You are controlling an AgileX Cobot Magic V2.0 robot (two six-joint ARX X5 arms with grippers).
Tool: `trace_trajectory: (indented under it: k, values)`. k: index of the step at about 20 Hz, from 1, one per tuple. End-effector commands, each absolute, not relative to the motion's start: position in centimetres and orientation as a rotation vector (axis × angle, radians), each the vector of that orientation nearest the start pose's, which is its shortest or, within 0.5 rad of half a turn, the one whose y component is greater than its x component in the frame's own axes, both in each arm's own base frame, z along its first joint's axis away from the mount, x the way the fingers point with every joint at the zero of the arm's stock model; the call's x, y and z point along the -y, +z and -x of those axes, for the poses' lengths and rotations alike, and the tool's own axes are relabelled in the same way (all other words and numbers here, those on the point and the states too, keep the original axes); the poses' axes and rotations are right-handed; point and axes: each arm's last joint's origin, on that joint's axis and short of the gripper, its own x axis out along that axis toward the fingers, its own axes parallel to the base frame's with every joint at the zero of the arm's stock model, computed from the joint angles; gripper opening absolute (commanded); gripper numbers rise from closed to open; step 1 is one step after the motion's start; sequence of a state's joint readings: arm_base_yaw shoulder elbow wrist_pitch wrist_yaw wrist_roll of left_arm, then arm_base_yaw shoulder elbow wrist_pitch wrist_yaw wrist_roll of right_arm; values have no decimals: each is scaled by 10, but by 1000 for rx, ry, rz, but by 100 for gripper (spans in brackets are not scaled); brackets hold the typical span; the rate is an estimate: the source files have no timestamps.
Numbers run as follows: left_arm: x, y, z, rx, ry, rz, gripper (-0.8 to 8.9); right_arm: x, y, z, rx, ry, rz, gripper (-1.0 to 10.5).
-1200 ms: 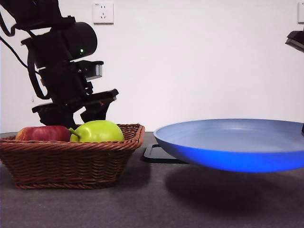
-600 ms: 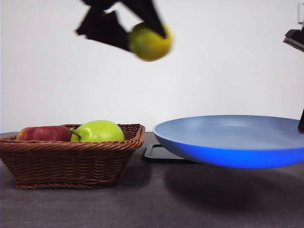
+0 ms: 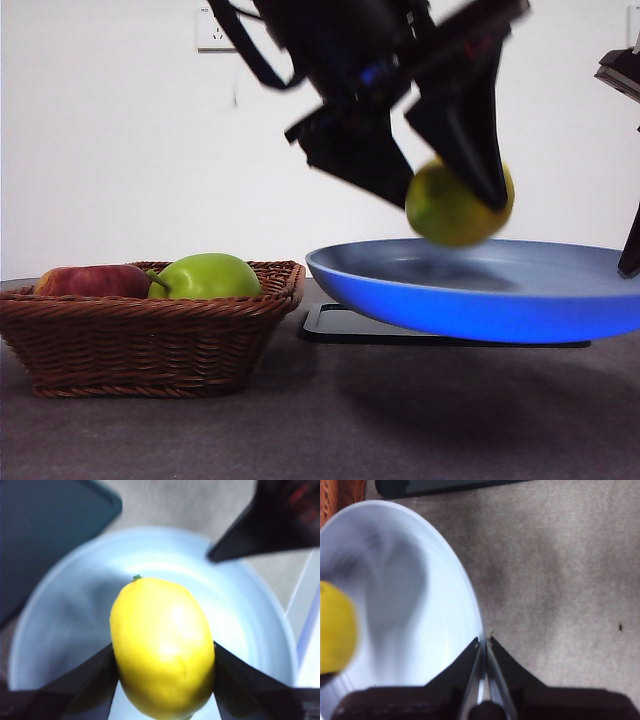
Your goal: Take the lemon from the basket,put the lemon in the plate,hand out the plate
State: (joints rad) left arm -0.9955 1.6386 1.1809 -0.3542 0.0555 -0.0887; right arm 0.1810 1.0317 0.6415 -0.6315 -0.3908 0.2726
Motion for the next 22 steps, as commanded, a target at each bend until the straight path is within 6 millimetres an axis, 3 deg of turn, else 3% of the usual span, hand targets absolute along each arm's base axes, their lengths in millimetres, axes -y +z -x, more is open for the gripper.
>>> trace_trajectory:
  k: [1, 4, 13, 18, 22]
  values:
    - [304, 240, -186, -794, -980, -327, 218, -45, 216, -181, -1082, 388, -358, 3]
    - [305, 238, -184, -810, -983, -339, 334, -45, 216, -180, -1089, 387, -358, 3]
    - [302, 239, -180, -854, -967, -329, 339, -46, 215, -178, -1122, 413, -404, 3]
    - [285, 268, -171, -809, -972, -306, 339, -45, 214, -176, -1151, 400, -413, 3]
    - [257, 301, -159, -777, -964, -284, 337, -44, 212, -184, -1135, 376, -446, 3]
